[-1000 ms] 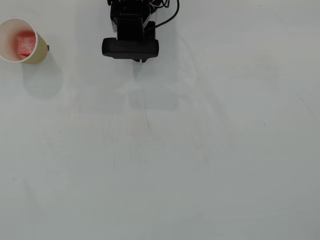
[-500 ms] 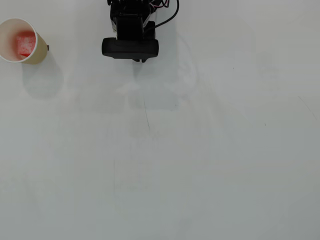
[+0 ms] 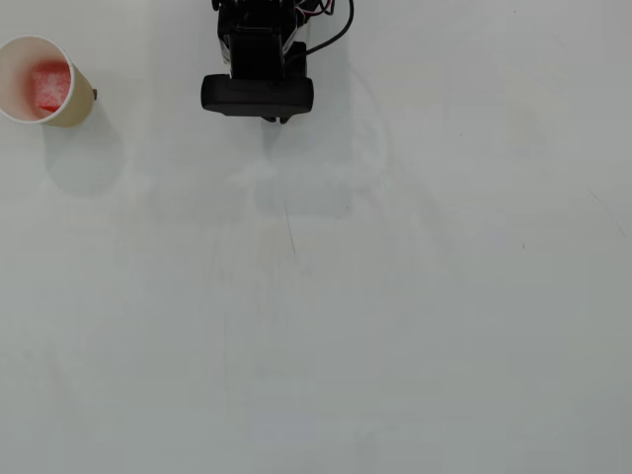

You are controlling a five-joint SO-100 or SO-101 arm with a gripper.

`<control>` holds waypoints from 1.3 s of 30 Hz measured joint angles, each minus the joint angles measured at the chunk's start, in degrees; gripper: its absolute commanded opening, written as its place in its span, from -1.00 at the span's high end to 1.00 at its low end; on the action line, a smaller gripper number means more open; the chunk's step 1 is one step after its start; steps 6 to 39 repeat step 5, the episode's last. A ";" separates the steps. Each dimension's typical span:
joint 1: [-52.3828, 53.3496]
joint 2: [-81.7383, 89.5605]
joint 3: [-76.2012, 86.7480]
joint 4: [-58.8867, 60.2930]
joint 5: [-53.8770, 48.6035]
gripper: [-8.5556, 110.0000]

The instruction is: Pick up the cube and drop it in the cup.

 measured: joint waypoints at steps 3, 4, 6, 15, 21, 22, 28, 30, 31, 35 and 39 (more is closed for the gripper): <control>0.00 0.00 0.00 0.00 0.00 0.85; 0.00 0.00 0.00 0.00 0.00 0.85; 0.00 0.00 0.00 0.00 0.00 0.85; 0.00 0.00 0.00 0.00 0.00 0.85; 0.00 0.00 0.00 0.00 0.00 0.85; 0.00 0.00 0.00 0.00 0.00 0.85; 0.00 0.00 0.00 0.00 0.00 0.85; 0.00 0.00 0.00 0.00 0.00 0.85; 0.00 0.00 0.00 0.00 0.00 0.85; 0.00 0.00 0.00 0.00 0.00 0.85; 0.00 0.00 0.00 0.00 0.00 0.85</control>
